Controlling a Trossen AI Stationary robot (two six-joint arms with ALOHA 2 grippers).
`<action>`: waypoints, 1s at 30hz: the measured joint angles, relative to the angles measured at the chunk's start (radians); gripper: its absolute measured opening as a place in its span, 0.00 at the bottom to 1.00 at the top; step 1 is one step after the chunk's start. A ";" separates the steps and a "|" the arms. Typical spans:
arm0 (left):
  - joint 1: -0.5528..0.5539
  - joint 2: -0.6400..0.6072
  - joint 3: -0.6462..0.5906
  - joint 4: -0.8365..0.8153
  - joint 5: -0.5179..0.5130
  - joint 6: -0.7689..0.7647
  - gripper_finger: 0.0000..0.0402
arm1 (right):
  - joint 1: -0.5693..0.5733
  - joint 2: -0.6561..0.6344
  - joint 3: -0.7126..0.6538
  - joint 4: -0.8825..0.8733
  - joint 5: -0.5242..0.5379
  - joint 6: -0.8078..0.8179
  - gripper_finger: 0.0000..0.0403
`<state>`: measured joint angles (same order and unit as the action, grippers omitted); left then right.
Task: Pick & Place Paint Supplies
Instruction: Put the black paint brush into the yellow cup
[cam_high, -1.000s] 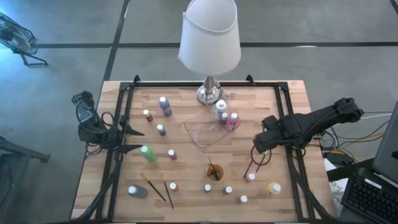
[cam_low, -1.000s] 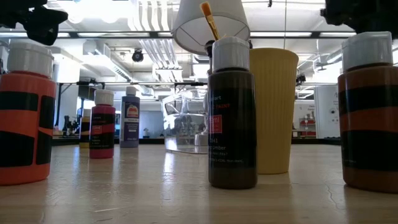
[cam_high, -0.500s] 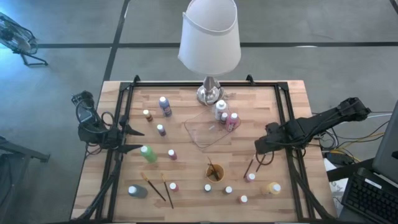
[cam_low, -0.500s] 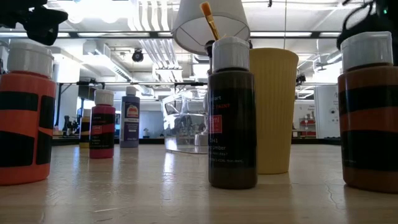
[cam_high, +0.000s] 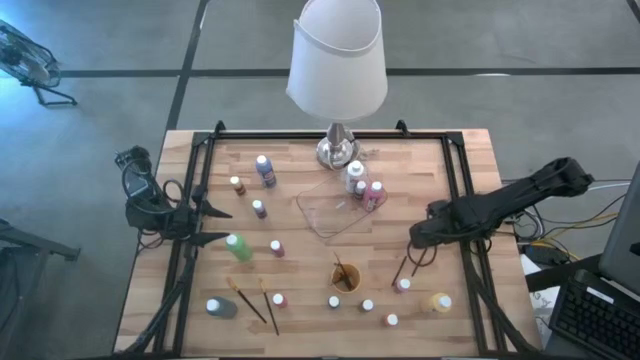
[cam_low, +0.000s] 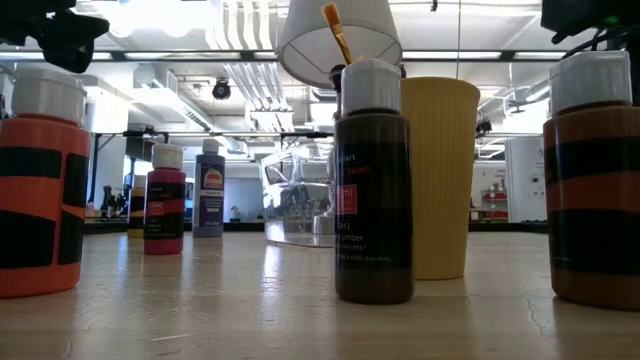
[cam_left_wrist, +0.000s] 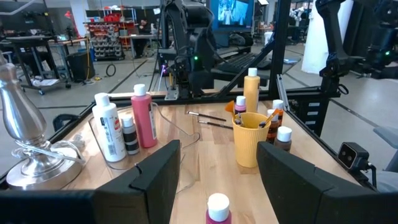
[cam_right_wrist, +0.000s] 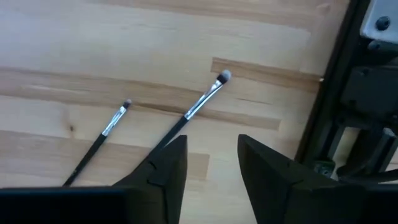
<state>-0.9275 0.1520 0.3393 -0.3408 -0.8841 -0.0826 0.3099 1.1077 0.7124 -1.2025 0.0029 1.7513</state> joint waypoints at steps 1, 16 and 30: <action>0.000 0.000 0.000 0.000 0.000 0.000 0.54 | -0.004 0.012 0.000 0.008 -0.005 -0.009 0.33; 0.000 0.000 0.000 0.000 0.000 0.000 0.54 | -0.032 0.123 0.000 0.173 0.003 -0.026 0.25; 0.000 0.000 0.000 -0.001 0.000 0.000 0.54 | 0.132 0.171 -0.010 0.191 0.144 0.307 0.33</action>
<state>-0.9273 0.1520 0.3394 -0.3419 -0.8841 -0.0826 0.4424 1.2789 0.7025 -1.0114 0.1472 2.0578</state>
